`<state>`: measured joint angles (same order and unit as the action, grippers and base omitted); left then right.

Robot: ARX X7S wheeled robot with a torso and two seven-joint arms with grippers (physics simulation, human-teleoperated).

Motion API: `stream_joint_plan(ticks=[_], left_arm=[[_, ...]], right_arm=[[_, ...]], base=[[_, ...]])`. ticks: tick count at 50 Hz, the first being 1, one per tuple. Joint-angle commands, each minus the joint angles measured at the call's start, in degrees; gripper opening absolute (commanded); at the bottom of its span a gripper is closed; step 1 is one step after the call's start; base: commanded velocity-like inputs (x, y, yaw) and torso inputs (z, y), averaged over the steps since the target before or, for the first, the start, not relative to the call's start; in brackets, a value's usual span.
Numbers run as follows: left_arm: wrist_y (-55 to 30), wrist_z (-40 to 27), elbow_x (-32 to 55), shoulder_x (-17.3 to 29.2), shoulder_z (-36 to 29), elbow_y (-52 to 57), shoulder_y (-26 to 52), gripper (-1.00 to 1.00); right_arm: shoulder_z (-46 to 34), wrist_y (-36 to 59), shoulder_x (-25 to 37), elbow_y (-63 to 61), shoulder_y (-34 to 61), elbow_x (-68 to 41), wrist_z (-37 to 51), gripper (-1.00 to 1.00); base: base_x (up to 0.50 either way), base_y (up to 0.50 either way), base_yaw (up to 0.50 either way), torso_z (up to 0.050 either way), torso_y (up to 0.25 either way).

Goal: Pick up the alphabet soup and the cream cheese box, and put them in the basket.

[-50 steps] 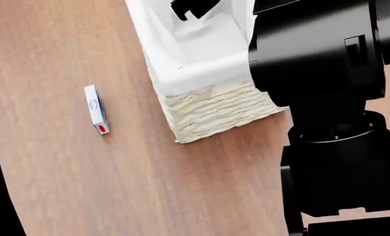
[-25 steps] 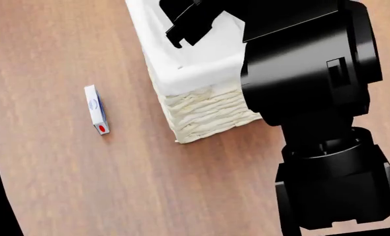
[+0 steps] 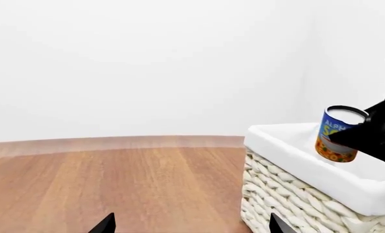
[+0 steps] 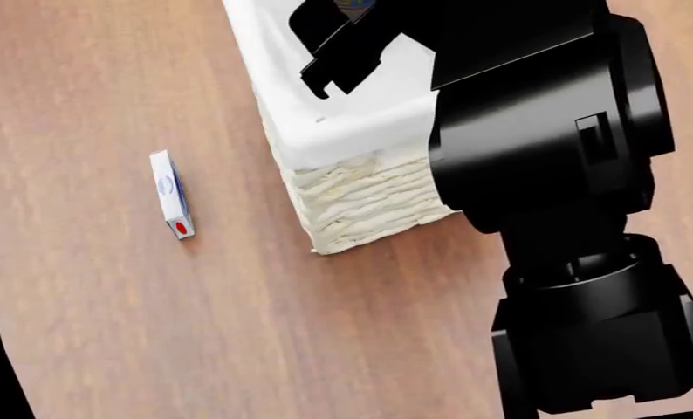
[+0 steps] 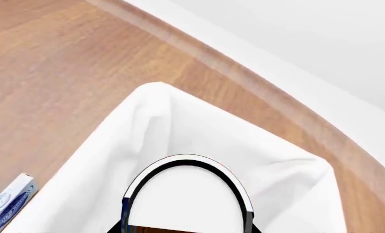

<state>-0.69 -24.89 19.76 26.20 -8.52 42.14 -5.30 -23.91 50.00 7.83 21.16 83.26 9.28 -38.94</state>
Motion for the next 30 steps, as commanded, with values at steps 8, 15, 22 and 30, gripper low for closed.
stream_joint_plan(ticks=[8, 15, 22, 30], left_arm=[[0.33, -0.24, 0.31, 0.24, 0.11, 0.0, -0.21, 1.0], [0.56, -0.29, 0.27, 0.3, 0.13, -0.26, -0.32, 1.0], [0.6, -0.36, 0.4, 0.43, 0.14, -0.2, -0.43, 1.0], [0.56, -0.49, 0.17, 0.57, -0.05, 0.03, -0.58, 1.0]], right_arm=[[-1.26, -1.27, 0.5, 0.5, 0.83, 0.76, -0.05, 1.0], [-1.52, -1.45, 0.32, 1.35, 1.6, 0.51, 0.05, 1.0], [-1.62, -1.51, 0.62, 0.79, 0.99, 0.33, 0.4, 1.0], [-0.66, 0.78, 1.41, -4.01, 0.18, -0.07, 0.54, 1.0]], base=[[0.0, 0.0, 0.0, 0.0, 0.001], [0.0, 0.0, 0.0, 0.0, 0.0], [0.0, 0.0, 0.0, 0.0, 0.0], [0.0, 0.0, 0.0, 0.0, 0.0]])
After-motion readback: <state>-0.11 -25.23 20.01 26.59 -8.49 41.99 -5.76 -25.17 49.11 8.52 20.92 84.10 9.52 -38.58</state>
